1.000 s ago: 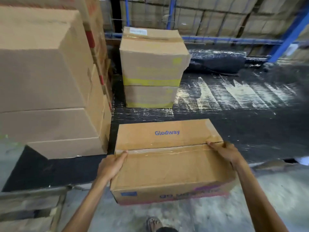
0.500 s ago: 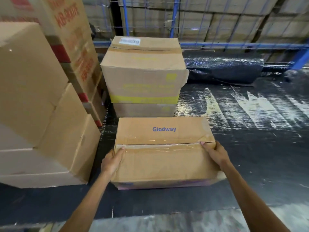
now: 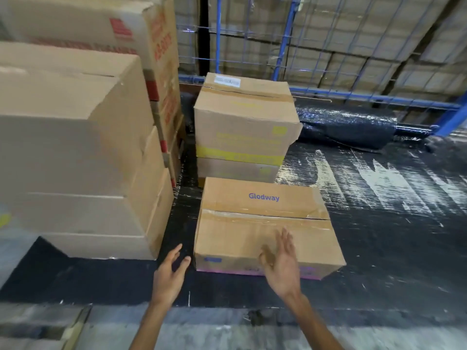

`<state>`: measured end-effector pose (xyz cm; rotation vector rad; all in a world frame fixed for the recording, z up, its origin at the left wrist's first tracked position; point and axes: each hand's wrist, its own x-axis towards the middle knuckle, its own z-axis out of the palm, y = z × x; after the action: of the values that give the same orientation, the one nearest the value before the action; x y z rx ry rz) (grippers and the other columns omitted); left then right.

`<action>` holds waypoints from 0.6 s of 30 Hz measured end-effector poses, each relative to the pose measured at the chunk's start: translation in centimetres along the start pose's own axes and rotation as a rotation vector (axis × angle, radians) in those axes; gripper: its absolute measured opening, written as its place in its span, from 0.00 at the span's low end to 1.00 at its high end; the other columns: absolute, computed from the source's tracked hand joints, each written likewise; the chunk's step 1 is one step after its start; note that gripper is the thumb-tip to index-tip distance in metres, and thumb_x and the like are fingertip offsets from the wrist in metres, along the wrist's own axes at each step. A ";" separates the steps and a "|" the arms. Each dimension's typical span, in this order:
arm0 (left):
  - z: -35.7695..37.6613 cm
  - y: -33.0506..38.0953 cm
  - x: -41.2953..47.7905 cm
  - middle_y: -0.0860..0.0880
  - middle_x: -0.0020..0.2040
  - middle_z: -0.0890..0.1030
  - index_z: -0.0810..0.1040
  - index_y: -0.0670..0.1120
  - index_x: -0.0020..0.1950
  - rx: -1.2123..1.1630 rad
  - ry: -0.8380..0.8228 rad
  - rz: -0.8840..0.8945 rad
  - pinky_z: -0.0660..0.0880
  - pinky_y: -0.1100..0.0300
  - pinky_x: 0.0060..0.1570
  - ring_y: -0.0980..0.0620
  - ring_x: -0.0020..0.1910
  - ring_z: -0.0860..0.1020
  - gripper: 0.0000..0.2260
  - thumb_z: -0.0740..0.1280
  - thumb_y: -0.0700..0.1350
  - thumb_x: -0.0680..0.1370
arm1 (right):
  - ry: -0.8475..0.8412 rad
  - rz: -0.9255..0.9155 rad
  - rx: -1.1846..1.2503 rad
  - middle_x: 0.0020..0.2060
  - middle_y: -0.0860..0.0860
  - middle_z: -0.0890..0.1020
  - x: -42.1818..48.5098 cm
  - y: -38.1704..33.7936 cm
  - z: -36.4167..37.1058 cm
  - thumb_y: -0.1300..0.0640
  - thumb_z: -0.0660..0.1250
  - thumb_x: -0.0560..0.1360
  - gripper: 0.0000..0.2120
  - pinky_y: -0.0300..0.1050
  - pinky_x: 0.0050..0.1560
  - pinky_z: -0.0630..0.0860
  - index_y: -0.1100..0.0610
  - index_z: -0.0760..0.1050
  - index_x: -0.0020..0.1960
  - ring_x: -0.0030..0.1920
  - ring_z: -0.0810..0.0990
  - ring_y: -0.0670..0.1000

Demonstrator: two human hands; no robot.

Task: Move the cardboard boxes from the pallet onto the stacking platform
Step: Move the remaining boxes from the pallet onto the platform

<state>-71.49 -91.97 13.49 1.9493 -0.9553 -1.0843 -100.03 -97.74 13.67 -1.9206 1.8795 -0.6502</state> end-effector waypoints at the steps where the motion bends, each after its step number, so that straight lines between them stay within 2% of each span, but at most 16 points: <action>1: -1.1 -1.4 -1.2 0.46 0.71 0.77 0.73 0.53 0.75 0.023 0.023 -0.006 0.69 0.47 0.71 0.43 0.70 0.75 0.22 0.69 0.50 0.81 | -0.040 -0.055 0.029 0.82 0.53 0.52 -1.9 -2.6 1.2 0.45 0.63 0.79 0.36 0.49 0.80 0.51 0.58 0.57 0.81 0.82 0.47 0.55; 4: -5.8 -6.2 -5.0 0.45 0.69 0.79 0.76 0.53 0.70 -0.004 0.115 -0.040 0.71 0.52 0.65 0.44 0.64 0.78 0.18 0.71 0.46 0.80 | -0.181 -0.170 0.120 0.81 0.43 0.52 -7.2 -10.5 5.7 0.42 0.62 0.79 0.36 0.34 0.75 0.50 0.51 0.55 0.82 0.81 0.47 0.45; 7: -13.5 -12.6 -9.0 0.42 0.63 0.82 0.77 0.55 0.66 -0.008 0.274 -0.078 0.74 0.51 0.58 0.42 0.61 0.80 0.18 0.72 0.42 0.78 | -0.349 -0.321 0.164 0.80 0.39 0.56 -12.4 -19.5 10.7 0.38 0.58 0.76 0.35 0.30 0.73 0.53 0.46 0.57 0.81 0.80 0.52 0.40; 9: -18.8 -16.2 -11.5 0.40 0.61 0.83 0.79 0.51 0.64 0.006 0.376 -0.121 0.74 0.50 0.57 0.41 0.61 0.81 0.16 0.72 0.38 0.78 | -0.499 -0.412 0.153 0.79 0.40 0.58 -15.3 -24.7 14.0 0.40 0.60 0.77 0.34 0.31 0.75 0.53 0.47 0.58 0.81 0.80 0.54 0.41; 12: -28.4 -21.5 -16.6 0.38 0.55 0.84 0.80 0.42 0.67 -0.045 0.567 -0.239 0.74 0.51 0.51 0.38 0.56 0.83 0.17 0.72 0.40 0.78 | -0.665 -0.527 0.136 0.78 0.46 0.64 -20.6 -33.5 19.6 0.36 0.56 0.73 0.38 0.33 0.74 0.56 0.52 0.61 0.80 0.79 0.62 0.47; 15: -37.9 -27.3 -21.8 0.40 0.47 0.85 0.76 0.46 0.71 -0.031 0.705 -0.308 0.74 0.50 0.44 0.40 0.45 0.82 0.20 0.70 0.47 0.80 | -0.784 -0.617 0.073 0.75 0.51 0.71 -26.5 -43.2 25.0 0.42 0.65 0.76 0.34 0.41 0.70 0.65 0.53 0.64 0.79 0.74 0.70 0.53; 16: -41.4 -29.6 -24.0 0.39 0.47 0.85 0.75 0.47 0.72 -0.014 0.739 -0.331 0.75 0.50 0.44 0.40 0.45 0.82 0.20 0.69 0.49 0.80 | -0.814 -0.670 0.076 0.74 0.53 0.73 -29.1 -46.8 27.1 0.46 0.67 0.77 0.33 0.41 0.69 0.65 0.55 0.65 0.78 0.73 0.71 0.54; 18: -46.4 -32.1 -27.1 0.38 0.55 0.85 0.74 0.47 0.73 -0.025 0.805 -0.334 0.77 0.48 0.49 0.39 0.52 0.82 0.21 0.68 0.49 0.81 | -0.862 -0.751 0.067 0.72 0.54 0.75 -33.0 -52.7 29.6 0.49 0.68 0.78 0.31 0.42 0.66 0.68 0.56 0.65 0.78 0.70 0.75 0.55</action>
<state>-32.11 -43.33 15.50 2.2757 -0.1799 -0.3716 -39.92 -64.38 16.90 -2.3078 0.6032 -0.0093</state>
